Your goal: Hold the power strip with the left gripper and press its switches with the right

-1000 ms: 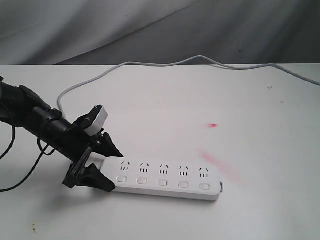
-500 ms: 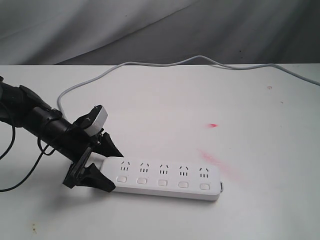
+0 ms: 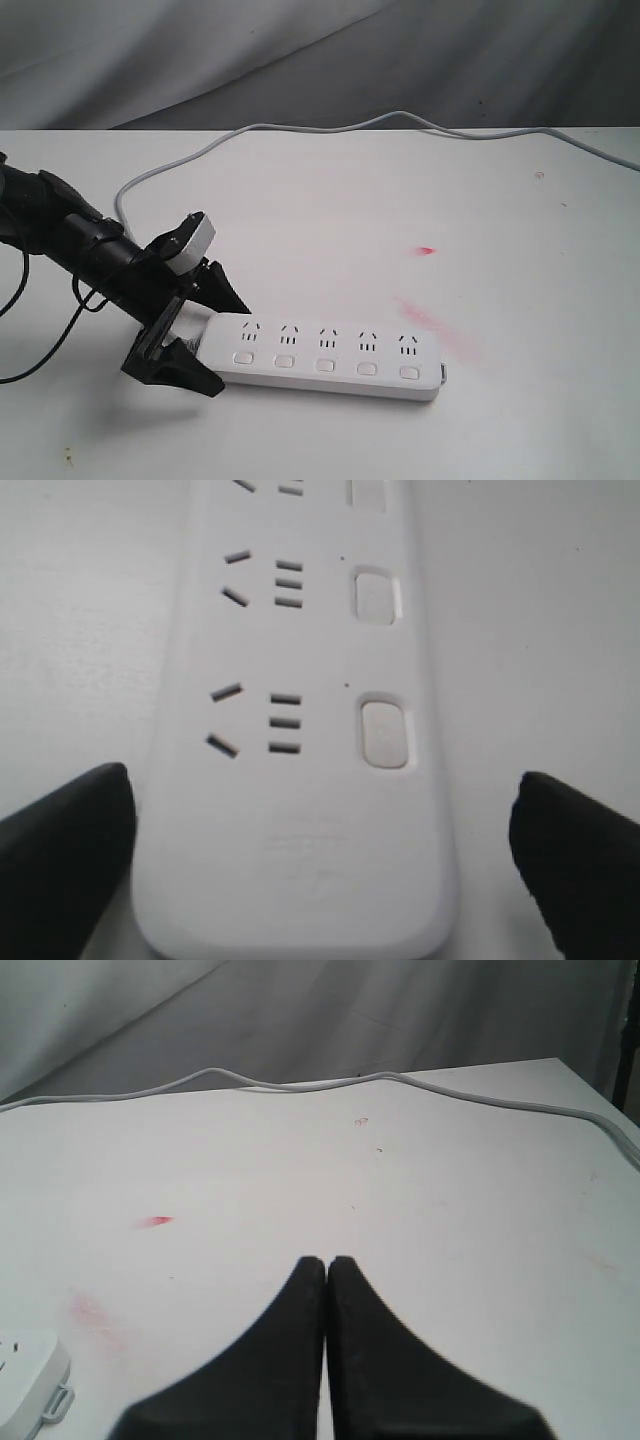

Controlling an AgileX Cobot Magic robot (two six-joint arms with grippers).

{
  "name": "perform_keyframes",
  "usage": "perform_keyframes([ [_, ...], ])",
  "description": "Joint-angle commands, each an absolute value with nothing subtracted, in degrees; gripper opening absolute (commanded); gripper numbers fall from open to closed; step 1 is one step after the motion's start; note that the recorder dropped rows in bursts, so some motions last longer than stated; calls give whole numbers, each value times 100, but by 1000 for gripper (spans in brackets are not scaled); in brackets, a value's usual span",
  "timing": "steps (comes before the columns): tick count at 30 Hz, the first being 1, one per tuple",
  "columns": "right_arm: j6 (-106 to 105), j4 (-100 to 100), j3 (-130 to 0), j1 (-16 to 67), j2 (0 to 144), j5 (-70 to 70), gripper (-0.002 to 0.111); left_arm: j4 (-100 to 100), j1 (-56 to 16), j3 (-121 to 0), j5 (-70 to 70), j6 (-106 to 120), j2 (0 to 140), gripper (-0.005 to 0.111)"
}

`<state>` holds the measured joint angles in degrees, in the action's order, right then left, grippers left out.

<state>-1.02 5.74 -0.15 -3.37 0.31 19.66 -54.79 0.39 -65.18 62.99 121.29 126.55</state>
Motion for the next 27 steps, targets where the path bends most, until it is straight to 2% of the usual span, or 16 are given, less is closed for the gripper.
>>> perform_keyframes([
  [1, -126, 508, 0, -344, 0, 1974, 0, -4651, 40, -6399, 5139, 11826, 12946, 105],
  [8, -126, 508, 0, -344, 0, 1974, 0, -4567, 40, -6399, 5137, 11826, 12325, 105],
  [16, -126, 508, 0, -344, 0, 1974, 0, -4538, 76, -6424, 4667, 11026, 9403, 104],
  [18, -126, 508, 0, -344, 0, 1974, 0, -4553, 76, -6434, 4223, 10477, 8447, 89],
  [22, -126, 508, 0, -344, 0, 1974, 0, -4523, 76, -6434, 4432, 9248, 7069, 29],
  [25, -126, 508, 0, -344, 0, 1974, 0, -4374, 76, -6434, 5106, 8395, 6565, 5],
  [26, -126, 508, 0, -344, 0, 1974, 0, -4355, 76, -6434, 5288, 8306, 6441, 0],
  [27, -126, 508, 0, -344, 0, 1974, 0, -4337, 76, -6434, 5552, 8258, 6261, 1],
])
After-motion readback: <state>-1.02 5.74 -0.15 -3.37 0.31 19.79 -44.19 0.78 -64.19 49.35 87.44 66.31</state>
